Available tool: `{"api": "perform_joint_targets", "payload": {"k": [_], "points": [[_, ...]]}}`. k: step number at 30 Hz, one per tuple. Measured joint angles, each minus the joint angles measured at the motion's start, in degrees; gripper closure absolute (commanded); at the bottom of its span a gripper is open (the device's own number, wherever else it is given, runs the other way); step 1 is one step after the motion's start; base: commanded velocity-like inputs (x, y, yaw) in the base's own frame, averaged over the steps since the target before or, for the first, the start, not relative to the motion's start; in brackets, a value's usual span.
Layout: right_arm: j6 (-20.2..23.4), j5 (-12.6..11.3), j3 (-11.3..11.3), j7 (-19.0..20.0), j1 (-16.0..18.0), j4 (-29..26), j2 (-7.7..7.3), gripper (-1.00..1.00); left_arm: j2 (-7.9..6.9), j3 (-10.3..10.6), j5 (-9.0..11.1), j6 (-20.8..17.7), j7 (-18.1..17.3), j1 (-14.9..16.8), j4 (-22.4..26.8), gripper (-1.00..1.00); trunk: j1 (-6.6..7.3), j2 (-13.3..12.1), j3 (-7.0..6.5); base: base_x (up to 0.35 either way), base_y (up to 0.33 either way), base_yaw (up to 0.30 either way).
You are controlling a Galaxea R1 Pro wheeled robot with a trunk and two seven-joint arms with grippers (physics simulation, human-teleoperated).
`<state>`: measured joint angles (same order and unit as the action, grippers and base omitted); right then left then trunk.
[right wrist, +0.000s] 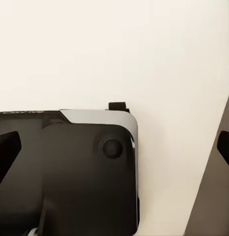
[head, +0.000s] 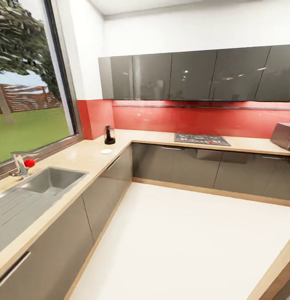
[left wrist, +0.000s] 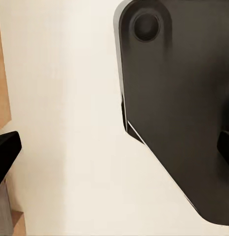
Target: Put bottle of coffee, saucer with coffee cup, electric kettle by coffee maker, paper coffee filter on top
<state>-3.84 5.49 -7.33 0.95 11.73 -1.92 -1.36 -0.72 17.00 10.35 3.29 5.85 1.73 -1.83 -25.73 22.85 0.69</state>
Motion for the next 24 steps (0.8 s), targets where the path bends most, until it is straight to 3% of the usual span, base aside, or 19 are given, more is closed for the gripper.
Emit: {"api": "perform_joint_targets", "payload": {"k": [15,24], "points": [[0.0,0.0,0.1,0.0,0.0,0.0,0.05,-1.00,-0.17,0.0,0.1,0.1,0.0,0.0,0.0,-1.00,0.01,0.0,0.75,0.336,-0.012,-0.233],[0.0,0.0,0.1,0.0,0.0,0.0,0.08,-1.00,0.03,0.1,0.0,0.1,0.0,0.0,0.0,-1.00,0.01,0.0,1.12,0.337,0.000,-0.061]]}}
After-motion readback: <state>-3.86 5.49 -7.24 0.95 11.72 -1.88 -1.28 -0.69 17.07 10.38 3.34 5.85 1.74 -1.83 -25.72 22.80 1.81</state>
